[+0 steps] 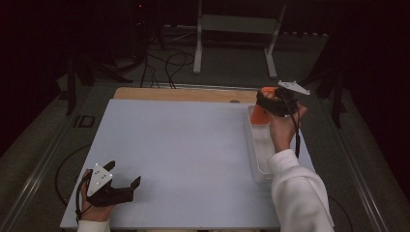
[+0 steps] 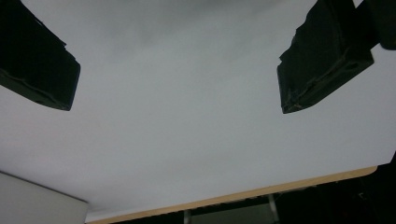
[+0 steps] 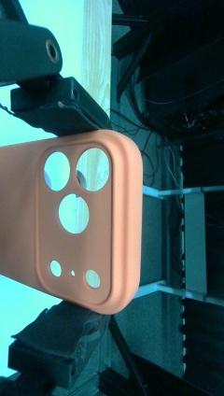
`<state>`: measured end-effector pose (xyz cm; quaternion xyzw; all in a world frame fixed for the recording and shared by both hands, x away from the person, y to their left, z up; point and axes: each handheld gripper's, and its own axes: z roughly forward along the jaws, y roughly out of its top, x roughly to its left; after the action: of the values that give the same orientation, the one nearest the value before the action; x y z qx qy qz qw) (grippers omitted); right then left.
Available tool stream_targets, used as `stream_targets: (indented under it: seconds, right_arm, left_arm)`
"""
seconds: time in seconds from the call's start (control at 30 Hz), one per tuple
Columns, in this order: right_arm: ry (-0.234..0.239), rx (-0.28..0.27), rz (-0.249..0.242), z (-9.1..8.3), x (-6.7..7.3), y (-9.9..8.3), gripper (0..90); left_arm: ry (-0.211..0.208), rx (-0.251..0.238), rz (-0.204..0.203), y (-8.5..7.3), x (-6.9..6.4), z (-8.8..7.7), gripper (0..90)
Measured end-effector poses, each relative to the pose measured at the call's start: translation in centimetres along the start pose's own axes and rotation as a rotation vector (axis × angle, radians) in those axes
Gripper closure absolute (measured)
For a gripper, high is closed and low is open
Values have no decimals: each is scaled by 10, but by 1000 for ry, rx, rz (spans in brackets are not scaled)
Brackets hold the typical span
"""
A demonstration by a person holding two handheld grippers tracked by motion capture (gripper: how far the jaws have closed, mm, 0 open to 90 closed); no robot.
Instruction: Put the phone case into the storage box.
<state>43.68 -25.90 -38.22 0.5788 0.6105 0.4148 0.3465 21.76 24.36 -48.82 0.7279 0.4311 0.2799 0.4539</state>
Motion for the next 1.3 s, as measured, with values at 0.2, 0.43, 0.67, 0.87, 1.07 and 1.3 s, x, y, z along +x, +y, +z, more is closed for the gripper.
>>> stream_targets:
  seconds: [0.2,0.43,0.67,0.87,1.07,1.3]
  right_arm:
    - [-8,11,-2,4,0,-2,164]
    - [-18,26,-6,9,2,-5,164]
    - [-29,37,-18,14,3,-7,164]
    - [-30,44,-19,17,3,-9,163]
    - [-33,52,-21,20,2,-12,163]
    - [-33,63,-17,24,2,-15,163]
  left_arm:
    - [1,-5,-3,0,0,-1,0]
    - [0,-7,-3,1,0,-1,0]
    - [0,-7,-2,1,0,-2,0]
    - [0,-10,-4,1,0,-2,0]
    - [0,-10,-4,1,0,-2,0]
    - [0,-11,-5,1,0,-2,0]
